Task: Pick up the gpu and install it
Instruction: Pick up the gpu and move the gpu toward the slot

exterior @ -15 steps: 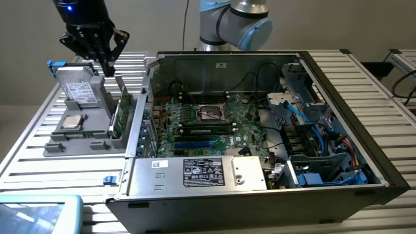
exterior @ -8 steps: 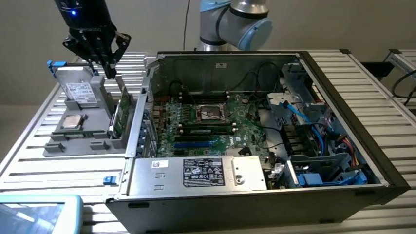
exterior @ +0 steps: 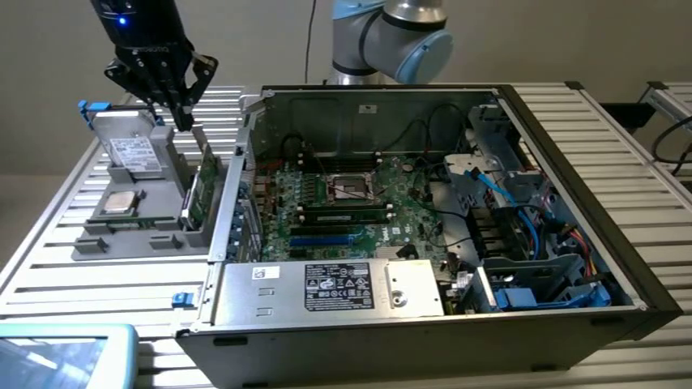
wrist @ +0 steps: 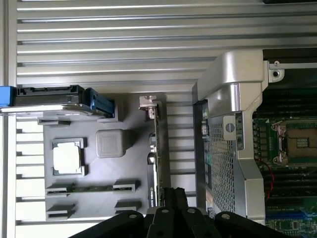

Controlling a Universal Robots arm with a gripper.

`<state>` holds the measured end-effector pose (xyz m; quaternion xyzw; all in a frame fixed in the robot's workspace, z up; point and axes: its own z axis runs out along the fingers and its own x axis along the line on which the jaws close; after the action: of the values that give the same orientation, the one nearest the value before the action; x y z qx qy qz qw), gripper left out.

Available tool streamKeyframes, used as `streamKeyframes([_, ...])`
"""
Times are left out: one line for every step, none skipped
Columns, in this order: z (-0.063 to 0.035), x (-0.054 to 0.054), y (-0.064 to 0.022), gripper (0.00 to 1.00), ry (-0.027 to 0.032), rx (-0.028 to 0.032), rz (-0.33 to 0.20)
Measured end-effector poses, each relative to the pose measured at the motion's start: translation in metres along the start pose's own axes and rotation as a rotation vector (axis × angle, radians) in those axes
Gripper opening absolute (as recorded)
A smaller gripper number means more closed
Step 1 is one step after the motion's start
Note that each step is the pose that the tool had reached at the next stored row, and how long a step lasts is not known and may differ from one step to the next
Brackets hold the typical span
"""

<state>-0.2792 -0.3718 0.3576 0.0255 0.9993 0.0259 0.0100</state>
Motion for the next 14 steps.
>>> streamKeyframes([0.0000,0.0000,0.0000,0.12,0.0001,0.0000,0.000])
streamKeyframes([0.0000,0.0000,0.0000,0.12,0.0000,0.0000,0.000])
streamKeyframes([0.0000,0.0000,0.0000,0.12,0.0000,0.0000,0.000])
streamKeyframes([0.0000,0.0000,0.0000,0.12,0.0000,0.0000,0.000])
streamKeyframes([0.0000,0.0000,0.0000,0.12,0.0000,0.0000,0.000])
streamKeyframes([0.0000,0.0000,0.0000,0.13,0.0000,0.0000,0.000])
streamKeyframes([0.0000,0.0000,0.0000,0.13,0.0000,0.0000,0.000])
streamKeyframes([0.0000,0.0000,0.0000,0.19,0.0000,0.0000,0.000])
streamKeyframes([0.0000,0.0000,0.0000,0.25,0.0001,0.0000,0.000])
streamKeyframes([0.0001,0.0000,0.0000,0.31,0.0000,0.0000,0.000])
streamKeyframes([0.0001,0.0000,0.0000,0.37,0.0000,0.0000,0.000])
streamKeyframes([0.0002,0.0001,0.0000,0.37,0.0000,0.0000,0.000])
streamKeyframes([0.0007,0.0008,0.0000,0.37,0.0000,-0.0007,0.000])
streamKeyframes([0.0015,0.0030,-0.0002,0.44,-0.0006,-0.0015,0.000])
